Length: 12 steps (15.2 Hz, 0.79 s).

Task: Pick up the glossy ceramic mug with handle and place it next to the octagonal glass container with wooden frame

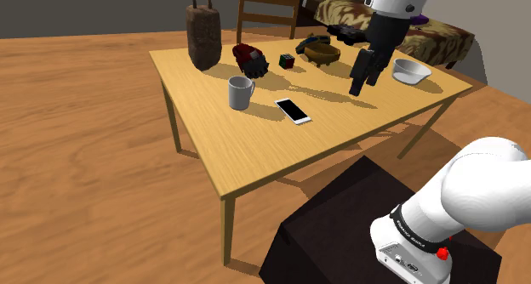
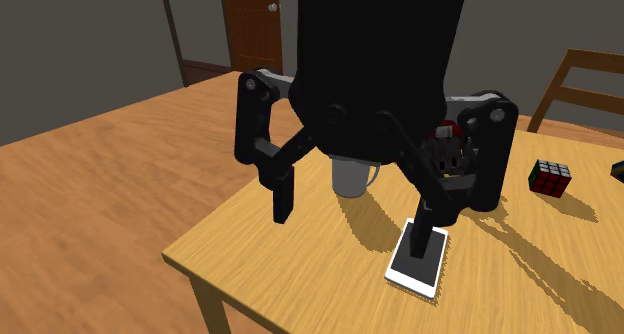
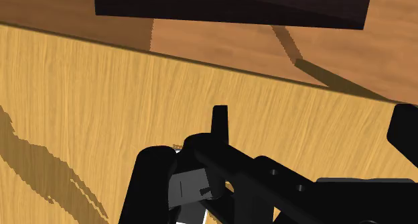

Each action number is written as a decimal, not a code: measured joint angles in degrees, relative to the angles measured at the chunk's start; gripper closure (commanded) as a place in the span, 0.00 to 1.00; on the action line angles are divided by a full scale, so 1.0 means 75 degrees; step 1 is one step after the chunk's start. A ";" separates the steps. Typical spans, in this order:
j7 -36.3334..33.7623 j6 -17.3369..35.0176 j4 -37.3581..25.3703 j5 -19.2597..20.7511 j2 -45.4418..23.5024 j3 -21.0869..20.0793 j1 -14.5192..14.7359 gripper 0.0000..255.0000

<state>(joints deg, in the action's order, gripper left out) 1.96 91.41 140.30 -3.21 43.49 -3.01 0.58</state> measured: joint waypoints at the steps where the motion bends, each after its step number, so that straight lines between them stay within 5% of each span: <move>1: 0.0000 0.0000 0.0000 0.0000 0.0000 0.0000 0.0000 0.00; 12: -0.0566 0.1906 -0.1164 0.0016 -0.2881 -0.0579 0.0031 0.00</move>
<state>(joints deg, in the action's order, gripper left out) -2.29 105.71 131.56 -3.09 21.88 -7.35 0.81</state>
